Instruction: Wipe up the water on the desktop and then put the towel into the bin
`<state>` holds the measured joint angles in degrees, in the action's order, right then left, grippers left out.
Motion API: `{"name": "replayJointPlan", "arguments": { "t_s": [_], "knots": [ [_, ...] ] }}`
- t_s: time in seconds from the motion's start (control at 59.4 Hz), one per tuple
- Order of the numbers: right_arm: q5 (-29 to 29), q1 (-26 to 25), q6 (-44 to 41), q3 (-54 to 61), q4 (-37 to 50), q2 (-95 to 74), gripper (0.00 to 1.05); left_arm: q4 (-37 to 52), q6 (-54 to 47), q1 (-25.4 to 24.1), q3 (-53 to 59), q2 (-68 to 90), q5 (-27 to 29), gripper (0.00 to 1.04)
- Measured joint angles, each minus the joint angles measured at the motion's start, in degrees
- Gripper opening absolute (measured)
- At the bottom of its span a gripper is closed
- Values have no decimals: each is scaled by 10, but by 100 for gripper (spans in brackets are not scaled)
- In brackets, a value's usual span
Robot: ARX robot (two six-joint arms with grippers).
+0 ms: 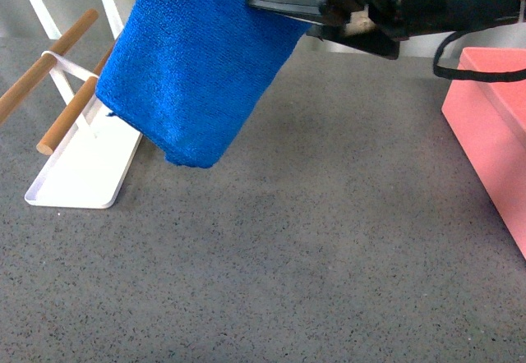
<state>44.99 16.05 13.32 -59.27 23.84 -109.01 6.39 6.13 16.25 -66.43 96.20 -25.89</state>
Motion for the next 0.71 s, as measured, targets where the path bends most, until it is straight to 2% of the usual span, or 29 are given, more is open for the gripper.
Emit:
{"name": "replayJointPlan", "arguments": {
  "t_s": [0.32,0.37,0.623,0.707],
  "knots": [
    [-12,40,26,-46,50,-39,98,0,0,0,0,0,1,4],
    [-15,45,34,-49,55,-39,95,0,0,0,0,0,2,4],
    [-49,53,59,-53,63,-39,48,0,0,-1,0,0,2,4],
    [-55,50,60,-54,56,-39,35,0,0,-1,0,0,2,15]
  ]
}}
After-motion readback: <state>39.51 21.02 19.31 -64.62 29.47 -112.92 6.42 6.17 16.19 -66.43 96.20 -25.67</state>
